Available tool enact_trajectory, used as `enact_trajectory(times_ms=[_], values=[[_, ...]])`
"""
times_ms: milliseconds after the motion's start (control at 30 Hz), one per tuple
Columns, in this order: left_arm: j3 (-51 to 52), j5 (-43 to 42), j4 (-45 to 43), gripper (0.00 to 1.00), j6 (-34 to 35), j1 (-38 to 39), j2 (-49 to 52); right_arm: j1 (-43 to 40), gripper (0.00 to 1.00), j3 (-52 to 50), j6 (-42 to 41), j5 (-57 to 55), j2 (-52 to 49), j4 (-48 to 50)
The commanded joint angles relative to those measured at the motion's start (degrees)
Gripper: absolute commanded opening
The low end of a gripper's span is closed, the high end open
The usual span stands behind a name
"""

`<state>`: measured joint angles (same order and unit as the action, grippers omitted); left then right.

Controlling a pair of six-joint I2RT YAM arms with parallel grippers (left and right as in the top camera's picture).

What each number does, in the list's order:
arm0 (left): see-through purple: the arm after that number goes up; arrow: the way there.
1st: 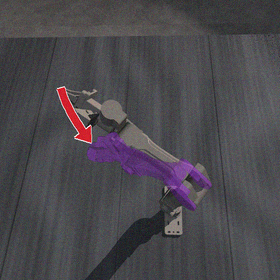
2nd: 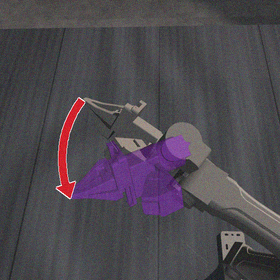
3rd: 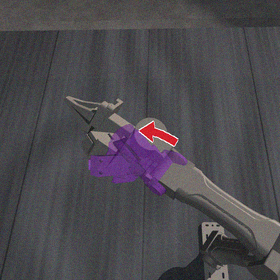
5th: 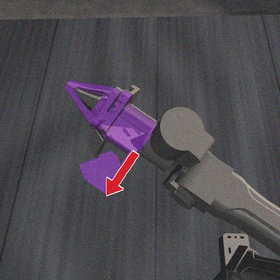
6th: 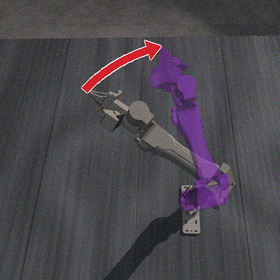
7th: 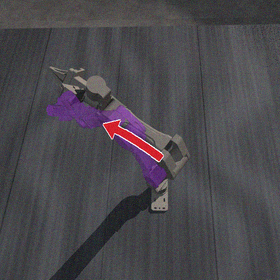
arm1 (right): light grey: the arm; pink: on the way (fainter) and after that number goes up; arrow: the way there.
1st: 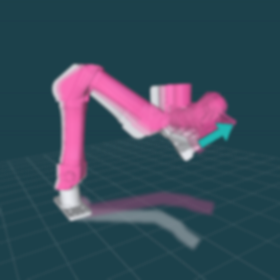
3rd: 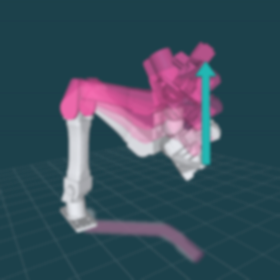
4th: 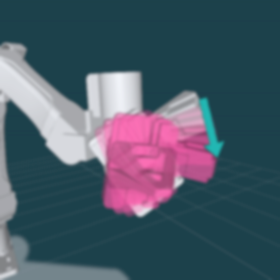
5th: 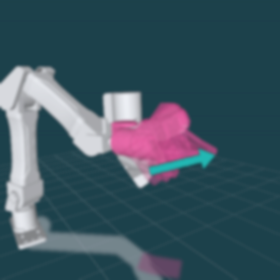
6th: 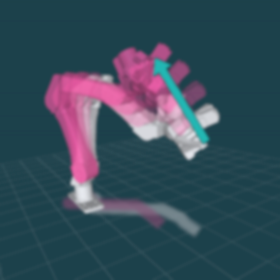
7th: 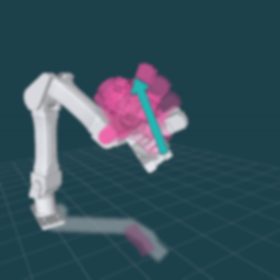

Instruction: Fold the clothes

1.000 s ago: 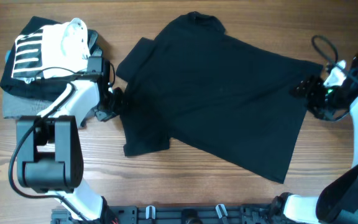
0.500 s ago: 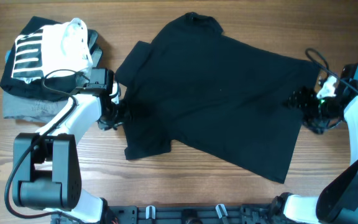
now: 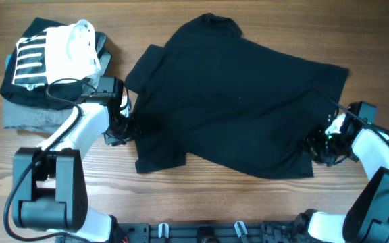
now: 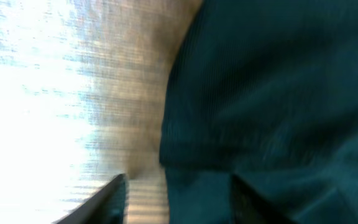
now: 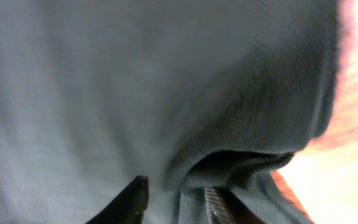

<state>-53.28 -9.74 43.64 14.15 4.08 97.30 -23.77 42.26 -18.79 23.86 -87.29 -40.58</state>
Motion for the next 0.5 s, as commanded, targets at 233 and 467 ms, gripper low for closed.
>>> enact_trajectory(times_ms=[233, 467], values=[[-8.6, -5.4, 2.1, 0.53, -2.0, 0.7, -12.7, 0.1, 0.73, 14.0, 2.1, -3.3, 2.4, -9.8], [-8.6, -5.9, -25.1, 0.06, -7.8, 6.5, -4.0, 0.2, 0.61, 14.0, 14.3, 9.1, 5.8, -8.4]])
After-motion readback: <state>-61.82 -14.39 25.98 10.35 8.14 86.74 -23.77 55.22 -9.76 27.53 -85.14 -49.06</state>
